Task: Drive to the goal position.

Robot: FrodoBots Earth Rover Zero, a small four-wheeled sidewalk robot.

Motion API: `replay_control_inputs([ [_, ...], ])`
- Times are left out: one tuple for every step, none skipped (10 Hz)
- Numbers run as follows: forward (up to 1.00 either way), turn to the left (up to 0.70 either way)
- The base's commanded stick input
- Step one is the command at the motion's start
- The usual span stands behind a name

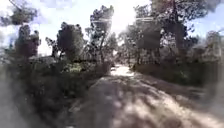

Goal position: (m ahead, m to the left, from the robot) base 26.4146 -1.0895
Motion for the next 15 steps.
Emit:
replay_control_inputs([
  [0.70,-0.22],
  [0.70,-0.31],
  [0.70,-0.35],
  [0.70,-0.26],
  [0.70,-0.16],
  [0.70,-0.06],
  [0.70,0.00],
  [0.70,0.00],
  [0.70,0.00],
  [0.70,0.00],
  [0.70,0.00],
  [0.70,0.00],
  [0.70,0.00],
  [0.70,0.00],
  [0.70,0.00],
])
